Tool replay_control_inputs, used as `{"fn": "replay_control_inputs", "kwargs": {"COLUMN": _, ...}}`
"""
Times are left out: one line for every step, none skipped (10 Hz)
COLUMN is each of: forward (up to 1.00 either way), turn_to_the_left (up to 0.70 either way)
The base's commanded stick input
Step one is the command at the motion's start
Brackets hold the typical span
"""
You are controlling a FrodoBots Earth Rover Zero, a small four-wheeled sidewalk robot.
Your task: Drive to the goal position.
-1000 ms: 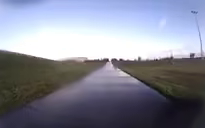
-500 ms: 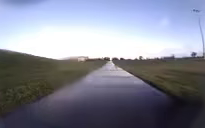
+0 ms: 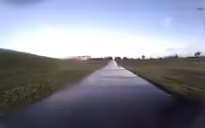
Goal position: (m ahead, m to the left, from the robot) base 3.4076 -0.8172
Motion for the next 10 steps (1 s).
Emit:
{"fn": "replay_control_inputs", "kwargs": {"forward": 0.45, "turn_to_the_left": 0.00}}
{"fn": "replay_control_inputs", "kwargs": {"forward": 0.45, "turn_to_the_left": 0.00}}
{"fn": "replay_control_inputs", "kwargs": {"forward": 0.45, "turn_to_the_left": 0.00}}
{"fn": "replay_control_inputs", "kwargs": {"forward": 0.45, "turn_to_the_left": 0.00}}
{"fn": "replay_control_inputs", "kwargs": {"forward": 0.45, "turn_to_the_left": 0.00}}
{"fn": "replay_control_inputs", "kwargs": {"forward": 0.45, "turn_to_the_left": 0.00}}
{"fn": "replay_control_inputs", "kwargs": {"forward": 0.45, "turn_to_the_left": -0.27}}
{"fn": "replay_control_inputs", "kwargs": {"forward": 0.45, "turn_to_the_left": -0.27}}
{"fn": "replay_control_inputs", "kwargs": {"forward": 0.45, "turn_to_the_left": -0.27}}
{"fn": "replay_control_inputs", "kwargs": {"forward": 0.45, "turn_to_the_left": -0.27}}
